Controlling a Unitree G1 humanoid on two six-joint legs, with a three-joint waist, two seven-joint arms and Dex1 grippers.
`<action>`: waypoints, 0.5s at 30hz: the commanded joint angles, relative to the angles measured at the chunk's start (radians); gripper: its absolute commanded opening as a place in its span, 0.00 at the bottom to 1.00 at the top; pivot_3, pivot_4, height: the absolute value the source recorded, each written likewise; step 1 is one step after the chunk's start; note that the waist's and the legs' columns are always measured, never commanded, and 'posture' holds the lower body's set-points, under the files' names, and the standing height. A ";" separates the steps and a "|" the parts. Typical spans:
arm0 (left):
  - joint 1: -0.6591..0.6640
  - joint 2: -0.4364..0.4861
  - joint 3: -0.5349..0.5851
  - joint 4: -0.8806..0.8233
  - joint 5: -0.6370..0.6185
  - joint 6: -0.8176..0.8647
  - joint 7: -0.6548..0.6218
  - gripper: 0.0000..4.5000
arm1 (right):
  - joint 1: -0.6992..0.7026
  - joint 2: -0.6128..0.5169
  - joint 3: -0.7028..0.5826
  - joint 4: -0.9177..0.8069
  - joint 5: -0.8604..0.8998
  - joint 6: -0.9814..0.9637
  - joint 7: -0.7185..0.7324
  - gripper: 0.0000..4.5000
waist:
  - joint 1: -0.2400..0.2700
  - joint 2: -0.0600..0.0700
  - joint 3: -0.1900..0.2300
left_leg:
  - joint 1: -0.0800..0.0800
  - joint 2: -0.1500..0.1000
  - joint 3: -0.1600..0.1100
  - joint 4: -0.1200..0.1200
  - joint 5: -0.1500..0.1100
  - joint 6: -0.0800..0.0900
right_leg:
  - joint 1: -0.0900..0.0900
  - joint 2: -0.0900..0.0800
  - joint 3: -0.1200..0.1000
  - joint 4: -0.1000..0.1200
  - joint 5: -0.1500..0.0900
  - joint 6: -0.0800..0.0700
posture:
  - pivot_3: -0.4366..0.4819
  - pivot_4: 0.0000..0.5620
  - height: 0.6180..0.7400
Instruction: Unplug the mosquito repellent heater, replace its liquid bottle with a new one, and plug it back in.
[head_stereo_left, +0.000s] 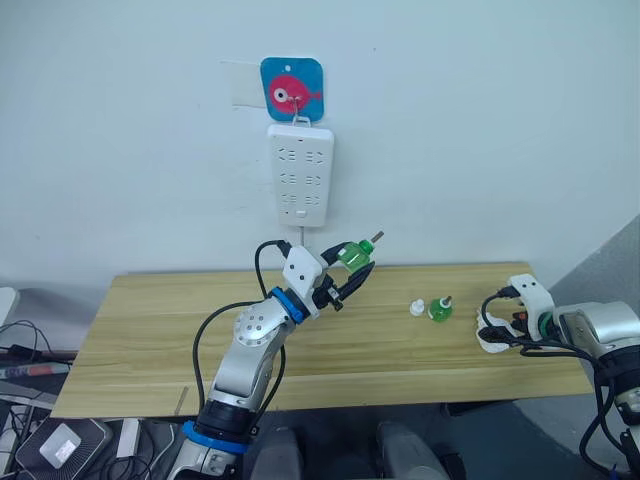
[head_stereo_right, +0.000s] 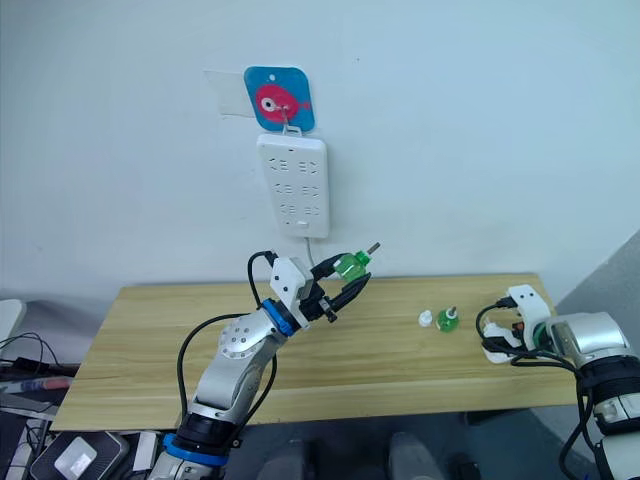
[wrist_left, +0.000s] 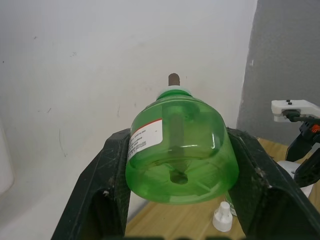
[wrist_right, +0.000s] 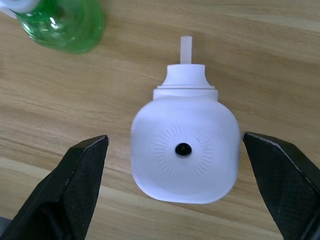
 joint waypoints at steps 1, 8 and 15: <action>0.004 -0.003 -0.004 -0.052 -0.010 -0.008 0.008 0.50 | -0.006 -0.002 -0.011 0.002 -0.027 0.002 0.019 0.99 | 0.000 0.000 0.000 | 0.000 0.000 0.000 0.000 0.000 0.000 | 0.000 0.000 0.000 0.000 0.000 0.000 | 0.45 0.29 1.00; 0.019 -0.003 -0.010 -0.066 -0.008 -0.002 0.009 0.50 | -0.037 0.041 -0.001 0.076 -0.083 -0.035 0.027 0.99 | 0.001 0.000 0.000 | 0.000 0.000 0.000 0.000 0.000 0.000 | 0.000 0.000 0.000 0.000 0.000 0.000 | 0.46 0.28 1.00; 0.020 0.001 -0.013 -0.079 -0.008 0.007 0.007 0.50 | -0.074 0.090 -0.016 0.149 -0.119 -0.048 0.025 0.99 | 0.003 0.000 0.001 | 0.000 0.000 0.000 0.000 0.000 0.000 | 0.000 0.000 0.000 0.000 0.000 0.000 | 0.47 0.29 1.00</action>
